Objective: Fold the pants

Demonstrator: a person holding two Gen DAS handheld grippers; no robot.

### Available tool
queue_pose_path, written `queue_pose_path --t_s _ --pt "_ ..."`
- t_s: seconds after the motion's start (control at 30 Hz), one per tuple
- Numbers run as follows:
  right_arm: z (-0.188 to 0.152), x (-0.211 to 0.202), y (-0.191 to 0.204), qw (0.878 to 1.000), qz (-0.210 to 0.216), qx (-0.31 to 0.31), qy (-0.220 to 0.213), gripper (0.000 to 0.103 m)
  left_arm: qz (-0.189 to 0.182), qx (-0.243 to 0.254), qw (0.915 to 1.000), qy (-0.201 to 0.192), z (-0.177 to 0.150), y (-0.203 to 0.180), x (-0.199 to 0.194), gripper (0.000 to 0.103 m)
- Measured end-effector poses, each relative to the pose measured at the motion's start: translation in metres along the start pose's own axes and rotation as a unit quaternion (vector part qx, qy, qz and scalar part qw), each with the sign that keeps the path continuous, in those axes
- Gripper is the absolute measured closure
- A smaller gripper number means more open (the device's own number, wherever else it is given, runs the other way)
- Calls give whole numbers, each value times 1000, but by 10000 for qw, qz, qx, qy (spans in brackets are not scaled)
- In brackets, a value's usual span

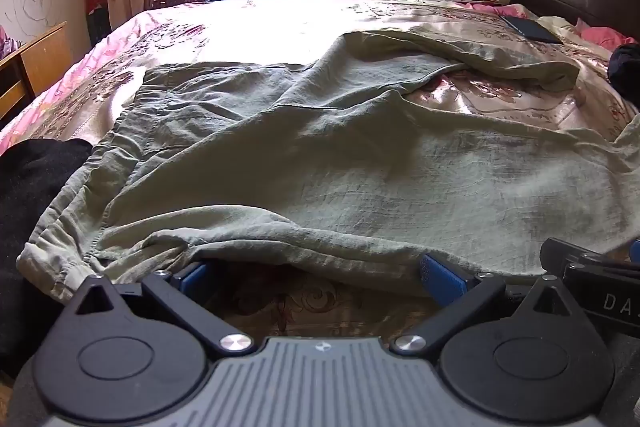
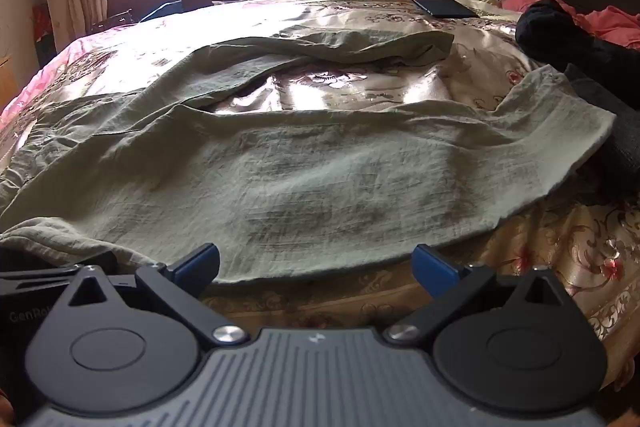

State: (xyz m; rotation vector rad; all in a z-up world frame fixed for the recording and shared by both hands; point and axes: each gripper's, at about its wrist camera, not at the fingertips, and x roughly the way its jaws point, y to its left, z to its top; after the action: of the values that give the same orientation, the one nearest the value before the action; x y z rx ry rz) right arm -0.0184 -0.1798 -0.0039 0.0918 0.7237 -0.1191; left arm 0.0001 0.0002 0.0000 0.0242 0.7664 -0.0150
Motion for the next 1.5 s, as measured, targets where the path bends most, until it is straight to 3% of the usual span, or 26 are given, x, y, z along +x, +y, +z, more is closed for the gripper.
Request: queue_pose_path --t_s 1.5 --pt "-1 4 0 10000 19 20 40 2 30 7 10000 50 -4 3 4 0"
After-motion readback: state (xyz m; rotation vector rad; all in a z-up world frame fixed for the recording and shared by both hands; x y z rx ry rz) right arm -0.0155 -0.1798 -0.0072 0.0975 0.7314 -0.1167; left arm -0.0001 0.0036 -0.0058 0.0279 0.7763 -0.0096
